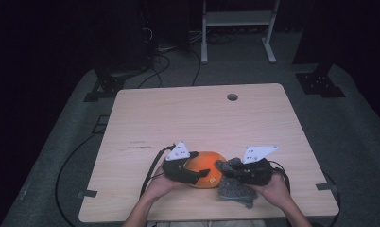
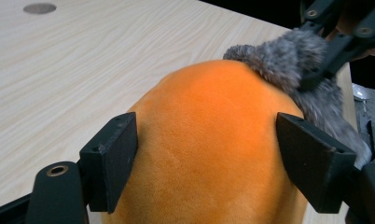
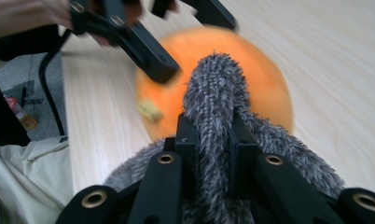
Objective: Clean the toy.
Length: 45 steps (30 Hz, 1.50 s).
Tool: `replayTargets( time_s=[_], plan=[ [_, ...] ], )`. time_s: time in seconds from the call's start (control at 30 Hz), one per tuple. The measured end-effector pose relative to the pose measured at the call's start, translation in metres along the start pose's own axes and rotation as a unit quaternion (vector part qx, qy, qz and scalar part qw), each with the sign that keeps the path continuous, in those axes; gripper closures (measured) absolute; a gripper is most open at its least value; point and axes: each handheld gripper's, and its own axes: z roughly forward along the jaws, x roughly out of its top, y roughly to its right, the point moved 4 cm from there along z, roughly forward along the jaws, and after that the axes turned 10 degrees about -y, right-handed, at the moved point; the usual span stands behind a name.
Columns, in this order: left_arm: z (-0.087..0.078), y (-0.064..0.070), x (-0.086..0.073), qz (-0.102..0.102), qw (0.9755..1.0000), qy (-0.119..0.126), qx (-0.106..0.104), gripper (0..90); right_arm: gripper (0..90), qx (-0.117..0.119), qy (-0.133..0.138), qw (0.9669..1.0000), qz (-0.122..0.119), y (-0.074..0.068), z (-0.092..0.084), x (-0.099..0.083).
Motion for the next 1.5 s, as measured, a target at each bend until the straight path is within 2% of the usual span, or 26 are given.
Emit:
replayTargets(
  time_s=[0.07,0.13,0.23,0.3,0.37,0.4,0.47,0.53,0.57,0.6,0.63,0.67,0.73,0.8,0.87,0.9,0.93,1.03,1.1,1.17,1.23,1.27,1.33,1.37,1.43,1.5],
  plan=[
    [-0.001,0.0,-0.001,-0.002,1.0,0.0,0.0,22.9,77.3,-0.003,-0.009,0.9998,0.017,0.006,-0.001,-0.007],
    [0.0,0.0,-0.002,-0.003,1.0,0.0,0.001,23.0,77.4,-0.007,-0.022,0.9995,0.023,0.008,-0.001,-0.011],
    [0.0,0.001,-0.001,-0.003,1.0,0.001,0.003,23.0,77.3,0.007,0.004,0.9999,0.014,0.001,-0.006,-0.002],
    [-0.001,0.001,0.0,0.0,1.0,0.005,-0.006,22.0,77.3,0.029,0.03,0.9991,0.008,-0.005,-0.008,0.007],
    [-0.004,0.002,0.004,0.002,0.9997,0.012,-0.022,16.3,77.3,0.031,0.019,0.9993,-0.006,-0.009,-0.002,0.01],
    [-0.004,0.001,0.006,-0.004,0.9996,0.015,-0.022,12.8,77.2,0.031,0.011,0.9994,-0.013,-0.011,0.001,0.009],
    [0.0,-0.002,0.007,-0.015,0.9997,0.002,-0.018,8.6,77.2,0.048,0.009,0.9987,-0.016,-0.012,0.004,0.007],
    [0.007,-0.006,0.003,-0.04,0.9985,-0.013,-0.034,7.3,77.2,0.04,0.008,0.9989,-0.021,-0.013,0.003,0.008],
    [0.008,-0.007,0.001,-0.05,0.9978,-0.013,-0.042,8.6,77.2,0.039,0.008,0.999,-0.018,-0.012,0.003,0.007],
    [0.007,-0.007,0.0,-0.045,0.9983,-0.013,-0.037,13.7,77.2,0.037,0.008,0.9992,-0.016,-0.01,0.003,0.007],
    [0.005,-0.006,-0.001,-0.027,0.9991,-0.017,-0.026,19.8,77.3,0.036,0.009,0.9993,-0.009,-0.008,0.003,0.006],
    [0.004,-0.005,-0.001,-0.022,0.9994,-0.02,-0.017,24.6,77.4,0.037,0.01,0.9993,-0.001,-0.006,0.003,0.005],
    [0.002,-0.005,-0.002,-0.021,0.9994,-0.023,-0.014,28.4,77.6,0.033,0.005,0.9994,0.011,0.001,0.003,0.0],
    [0.001,-0.006,-0.003,-0.023,0.9993,-0.022,-0.018,28.7,77.6,0.029,-0.002,0.9991,0.03,0.009,0.004,-0.008],
    [-0.001,-0.007,-0.005,-0.025,0.9992,-0.018,-0.026,28.7,77.6,0.007,-0.029,0.9987,0.041,0.015,0.006,-0.017],
    [-0.001,-0.007,-0.006,-0.025,0.9991,-0.018,-0.03,28.2,77.6,0.007,-0.032,0.9985,0.044,0.016,0.007,-0.019],
    [-0.001,-0.006,-0.006,-0.026,0.9989,-0.014,-0.036,26.6,77.6,0.018,-0.02,0.9985,0.048,0.015,0.005,-0.018],
    [0.001,-0.004,-0.007,-0.022,0.9984,-0.012,-0.05,19.4,77.5,0.032,0.016,0.9988,0.033,0.006,-0.002,-0.004],
    [0.001,-0.003,-0.007,-0.018,0.9989,-0.012,-0.042,20.2,77.3,0.041,0.029,0.9985,0.023,0.001,-0.002,0.003],
    [0.001,-0.001,-0.006,-0.007,0.9998,-0.007,-0.018,27.5,77.3,0.043,0.027,0.9984,0.024,0.001,0.001,0.002],
    [0.001,0.004,-0.003,0.003,0.9998,0.014,0.017,32.7,77.4,0.036,0.017,0.9984,0.04,0.007,0.002,-0.001],
    [0.002,0.007,0.0,0.011,0.9988,0.027,0.038,33.7,77.5,0.03,0.013,0.9984,0.046,0.011,0.001,-0.003],
    [0.004,0.012,0.004,0.022,0.9954,0.04,0.085,34.0,77.6,0.024,0.023,0.9978,0.057,0.015,-0.004,-0.003],
    [0.006,0.013,0.005,0.023,0.9944,0.04,0.095,33.5,77.6,0.024,0.031,0.9977,0.055,0.015,-0.007,-0.001],
    [0.008,0.014,0.003,0.027,0.9953,0.039,0.084,32.3,77.6,0.032,0.053,0.9966,0.054,0.013,-0.013,0.004],
    [0.008,0.014,0.001,0.03,0.9962,0.037,0.073,30.7,77.5,0.026,0.052,0.9969,0.053,0.013,-0.01,0.007]
  ],
)
